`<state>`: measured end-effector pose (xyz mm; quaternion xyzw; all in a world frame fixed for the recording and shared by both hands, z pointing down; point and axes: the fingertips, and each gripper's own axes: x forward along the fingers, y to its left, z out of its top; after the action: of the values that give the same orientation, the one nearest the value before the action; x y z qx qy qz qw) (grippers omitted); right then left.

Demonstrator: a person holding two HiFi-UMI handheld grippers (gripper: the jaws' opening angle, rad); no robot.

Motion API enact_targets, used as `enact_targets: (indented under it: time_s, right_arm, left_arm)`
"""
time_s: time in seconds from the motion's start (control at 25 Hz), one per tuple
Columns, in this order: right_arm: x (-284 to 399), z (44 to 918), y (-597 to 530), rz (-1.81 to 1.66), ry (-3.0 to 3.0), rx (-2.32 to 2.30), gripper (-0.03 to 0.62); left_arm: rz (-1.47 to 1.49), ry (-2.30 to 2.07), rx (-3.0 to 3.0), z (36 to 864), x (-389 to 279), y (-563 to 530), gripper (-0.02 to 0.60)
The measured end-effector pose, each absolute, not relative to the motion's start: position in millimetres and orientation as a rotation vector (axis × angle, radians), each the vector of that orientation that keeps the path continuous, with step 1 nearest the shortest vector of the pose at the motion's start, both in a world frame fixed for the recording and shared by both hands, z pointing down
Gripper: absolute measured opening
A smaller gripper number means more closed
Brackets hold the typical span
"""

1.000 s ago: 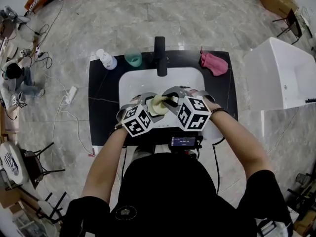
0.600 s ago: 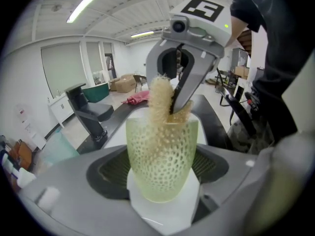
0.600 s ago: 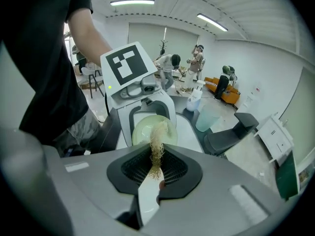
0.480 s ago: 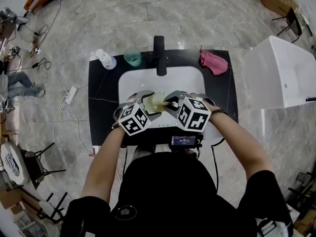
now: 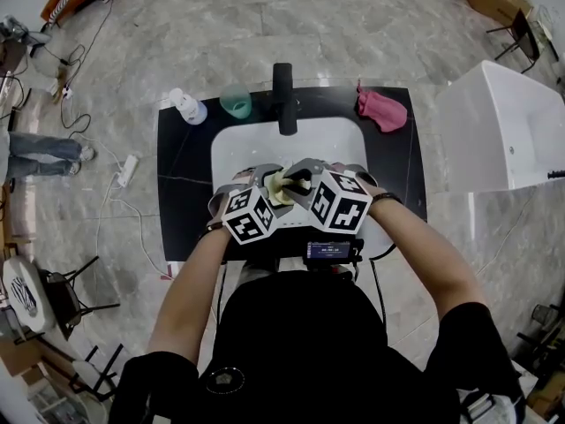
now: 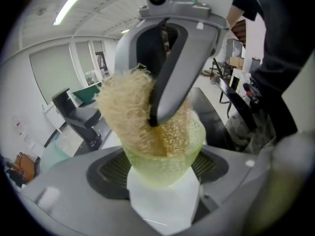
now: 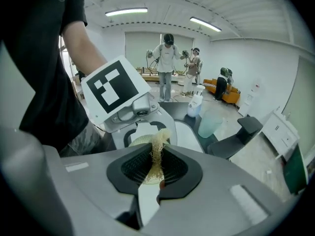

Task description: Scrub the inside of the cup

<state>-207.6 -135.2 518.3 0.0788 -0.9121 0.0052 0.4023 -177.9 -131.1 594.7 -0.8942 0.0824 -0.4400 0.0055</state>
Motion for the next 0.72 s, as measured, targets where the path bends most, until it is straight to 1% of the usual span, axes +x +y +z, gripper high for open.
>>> enact_targets:
  time_s: [0.16,0.28,0.52,0.72]
  right_arm:
    - [-200,519,-146,-0.095,-2.272,0.235,0.044]
    - [-192,521,-151,-0.105,-2.255,0.252,0.044]
    - [-178,541,-139,-0.004,-2.199,0.218,0.043]
    - [-181,547,-124,0.129,-2.222,0.196,0.043]
  left_arm:
    - [-1.377,0.233,-2.816,594,-177,-129,0.367]
    - [-1.363,0.235,-2.836,592,-178,-129,0.365]
    - [-1.344,0.241,-2.835,592,-176,-133,0.365]
    - [-1.356,0.211,-2.801,599,-169,-133,0.367]
